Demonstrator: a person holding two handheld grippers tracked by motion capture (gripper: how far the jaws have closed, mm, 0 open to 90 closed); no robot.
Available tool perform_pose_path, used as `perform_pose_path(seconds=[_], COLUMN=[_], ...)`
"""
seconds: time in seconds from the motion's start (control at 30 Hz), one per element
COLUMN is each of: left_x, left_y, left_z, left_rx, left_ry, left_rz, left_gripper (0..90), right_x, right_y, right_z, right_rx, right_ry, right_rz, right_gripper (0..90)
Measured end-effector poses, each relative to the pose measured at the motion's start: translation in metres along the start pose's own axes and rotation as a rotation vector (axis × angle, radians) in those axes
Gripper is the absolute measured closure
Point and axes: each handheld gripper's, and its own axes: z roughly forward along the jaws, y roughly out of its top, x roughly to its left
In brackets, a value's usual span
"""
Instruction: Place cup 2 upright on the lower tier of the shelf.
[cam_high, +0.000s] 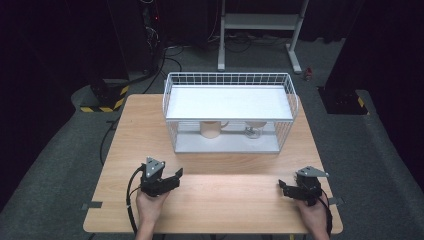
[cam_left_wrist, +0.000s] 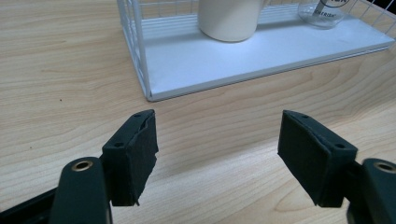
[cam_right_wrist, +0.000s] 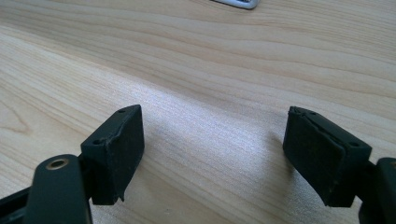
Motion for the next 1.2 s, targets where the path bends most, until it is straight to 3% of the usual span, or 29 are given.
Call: perform_pose_path(seconds=[0.33, 0.7, 0.83, 1.2], left_x=[0.001, 0.003, 0.006, 0.012], left_y=[-0.008, -0.017, -0.021, -0.027], left_z=[0.001, 0.005, 0.007, 0.013], left_rx=[0.023, 0.068, 0.083, 0.113], left_ry=[0.03, 0.087, 0.098, 0.135], left_rz=[0.014, 0.056, 0.042, 0.048], left_gripper=[28.6, 28.6, 28.6, 28.6], right_x=[0.0, 0.0, 0.0, 0.0], right_y=[0.0, 0.0, 0.0, 0.0], right_z=[0.0, 0.0, 0.0, 0.0], right_rx=[0.0, 0.0, 0.0, 0.0], right_ry=[0.0, 0.0, 0.0, 0.0], right_rz=[0.0, 0.0, 0.0, 0.001], right_gripper=[20.8, 20.8, 20.8, 20.8])
